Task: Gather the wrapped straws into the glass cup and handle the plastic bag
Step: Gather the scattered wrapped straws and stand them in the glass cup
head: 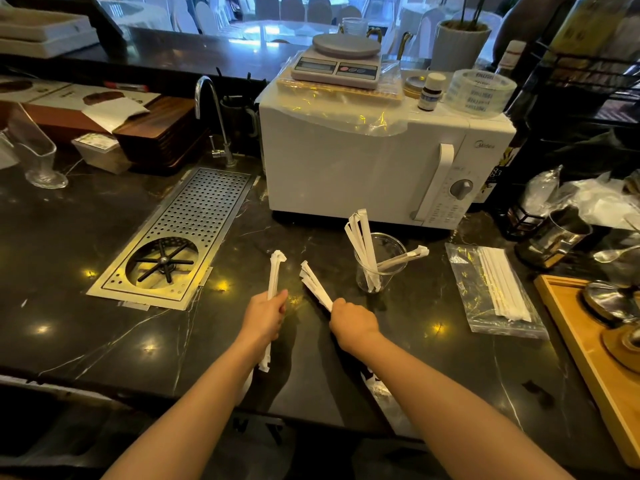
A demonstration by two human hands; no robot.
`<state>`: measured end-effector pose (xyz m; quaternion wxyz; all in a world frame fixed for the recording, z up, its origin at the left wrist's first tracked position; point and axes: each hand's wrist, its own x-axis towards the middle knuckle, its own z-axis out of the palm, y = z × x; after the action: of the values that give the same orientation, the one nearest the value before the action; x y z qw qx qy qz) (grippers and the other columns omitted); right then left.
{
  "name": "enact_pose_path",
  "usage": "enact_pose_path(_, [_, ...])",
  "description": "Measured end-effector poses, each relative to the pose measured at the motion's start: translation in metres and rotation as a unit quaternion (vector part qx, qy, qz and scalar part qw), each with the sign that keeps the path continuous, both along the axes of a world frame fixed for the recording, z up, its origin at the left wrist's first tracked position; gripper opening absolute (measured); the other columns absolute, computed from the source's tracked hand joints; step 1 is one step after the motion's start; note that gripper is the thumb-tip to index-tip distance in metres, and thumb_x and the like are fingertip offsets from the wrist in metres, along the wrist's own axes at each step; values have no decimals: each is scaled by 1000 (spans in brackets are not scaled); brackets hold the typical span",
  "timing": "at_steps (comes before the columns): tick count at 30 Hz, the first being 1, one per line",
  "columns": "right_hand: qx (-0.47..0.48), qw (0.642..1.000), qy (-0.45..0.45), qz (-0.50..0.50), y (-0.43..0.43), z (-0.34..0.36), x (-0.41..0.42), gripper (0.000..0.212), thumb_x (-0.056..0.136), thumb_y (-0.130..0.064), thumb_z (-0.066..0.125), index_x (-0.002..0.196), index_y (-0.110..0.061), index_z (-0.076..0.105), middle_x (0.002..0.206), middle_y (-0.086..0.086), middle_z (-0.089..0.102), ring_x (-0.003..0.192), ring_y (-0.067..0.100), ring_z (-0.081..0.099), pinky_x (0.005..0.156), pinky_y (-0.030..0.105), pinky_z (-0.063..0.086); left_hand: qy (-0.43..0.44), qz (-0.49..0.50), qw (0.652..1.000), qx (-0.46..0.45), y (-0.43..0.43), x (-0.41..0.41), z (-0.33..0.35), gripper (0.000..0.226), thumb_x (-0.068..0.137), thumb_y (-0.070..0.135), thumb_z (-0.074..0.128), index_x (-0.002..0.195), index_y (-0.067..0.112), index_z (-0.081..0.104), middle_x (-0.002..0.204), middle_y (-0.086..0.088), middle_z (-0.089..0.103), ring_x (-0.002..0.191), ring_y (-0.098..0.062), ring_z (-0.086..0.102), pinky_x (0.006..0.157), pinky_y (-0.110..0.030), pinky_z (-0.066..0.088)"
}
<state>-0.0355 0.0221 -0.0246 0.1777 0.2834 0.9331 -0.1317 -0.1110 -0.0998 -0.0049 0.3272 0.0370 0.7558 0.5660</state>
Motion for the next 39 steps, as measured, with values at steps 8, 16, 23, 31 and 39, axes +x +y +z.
enact_pose_path(8, [-27, 992, 121, 2, 9, 40, 4, 25, 95, -20, 36, 109, -1, 44, 110, 22, 62, 96, 40, 60, 74, 43, 47, -19, -8, 998, 64, 11, -5, 8, 37, 93, 25, 43, 57, 14, 44, 35, 9, 35, 27, -3, 30, 34, -17, 26])
enact_pose_path(16, [-136, 951, 277, -15, 9, 93, 9, 28, 96, -23, 37, 110, -1, 46, 101, 23, 62, 89, 37, 59, 80, 49, 51, -35, -43, 968, 244, 46, -8, 38, 36, 83, 45, 50, 62, 16, 49, 30, 7, 36, 28, -2, 31, 32, -14, 28])
enact_pose_path(23, [-197, 920, 337, -41, 10, 96, 18, 35, 95, -32, 39, 116, -6, 46, 103, 20, 65, 92, 33, 63, 82, 51, 53, 34, -103, 941, 321, 72, 7, 51, 35, 66, 46, 55, 89, 19, 57, 57, 9, 70, 58, -5, 68, 51, -13, 52])
enact_pose_path(31, [-88, 944, 319, 1, 21, 91, 21, 43, 95, -27, 36, 134, -8, 33, 105, 22, 65, 93, 37, 63, 79, 52, 53, 58, -109, 949, 289, 88, 18, 59, 10, 69, 22, 68, 76, 21, 62, 74, -2, 63, 77, -14, 63, 67, -27, 51])
enact_pose_path(39, [-36, 971, 230, 46, 27, 72, 21, 47, 95, -20, 42, 138, -12, 25, 116, 19, 61, 101, 37, 61, 84, 49, 53, 72, -101, 961, 246, 88, 23, 48, 15, 79, 16, 63, 66, 23, 65, 66, 3, 65, 73, -9, 63, 62, -22, 49])
